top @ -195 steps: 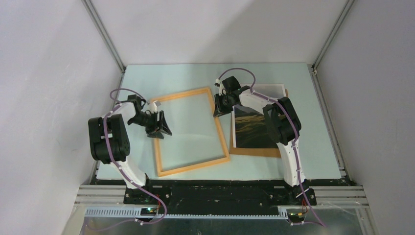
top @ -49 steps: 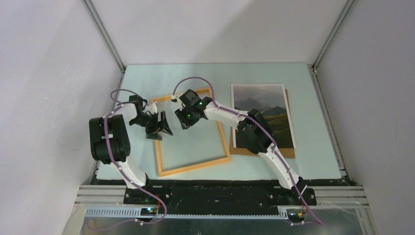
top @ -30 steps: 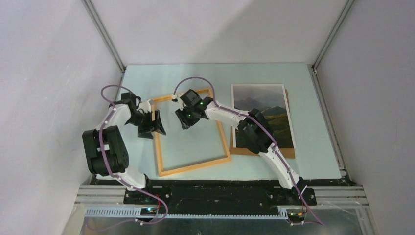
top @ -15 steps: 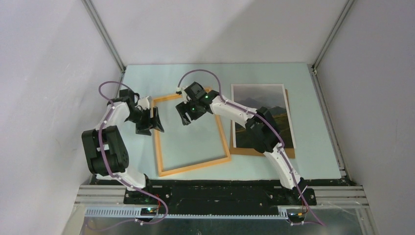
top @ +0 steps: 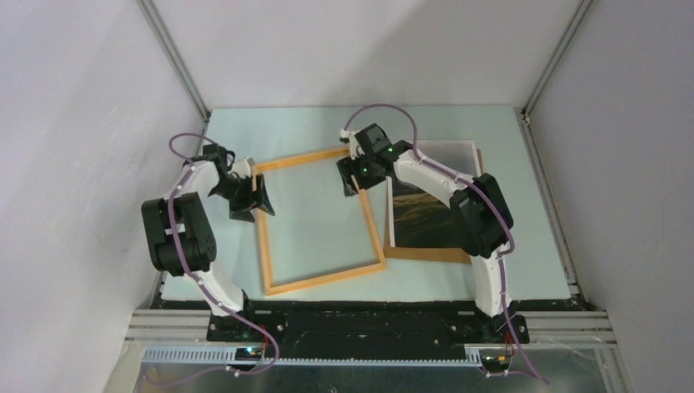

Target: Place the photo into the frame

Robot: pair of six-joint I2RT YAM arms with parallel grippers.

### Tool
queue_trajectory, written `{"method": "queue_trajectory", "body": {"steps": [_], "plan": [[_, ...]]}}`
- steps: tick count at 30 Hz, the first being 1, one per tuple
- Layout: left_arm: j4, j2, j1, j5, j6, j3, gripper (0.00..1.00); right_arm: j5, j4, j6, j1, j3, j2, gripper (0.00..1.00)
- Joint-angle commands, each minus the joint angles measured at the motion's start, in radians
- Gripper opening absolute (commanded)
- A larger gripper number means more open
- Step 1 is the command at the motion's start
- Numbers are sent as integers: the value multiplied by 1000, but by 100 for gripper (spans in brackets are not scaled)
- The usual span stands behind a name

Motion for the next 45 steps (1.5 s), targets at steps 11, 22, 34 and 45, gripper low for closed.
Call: {"method": "queue_trajectory", "body": {"steps": [11,22,34,45], "plan": [[17,77,-10,-9,-73,81,76,-80,78,-43,-69,-269,-57,71],[35,167,-24,31,-96,141,74,-205,86,-34,-66,-306,-33,67],[62,243,-50,54,-160,293,72,-306,92,-21,-51,-264,-16,65],[65,290,-35,-42,-191,380,74,-341,73,-3,-28,-190,24,65]]}}
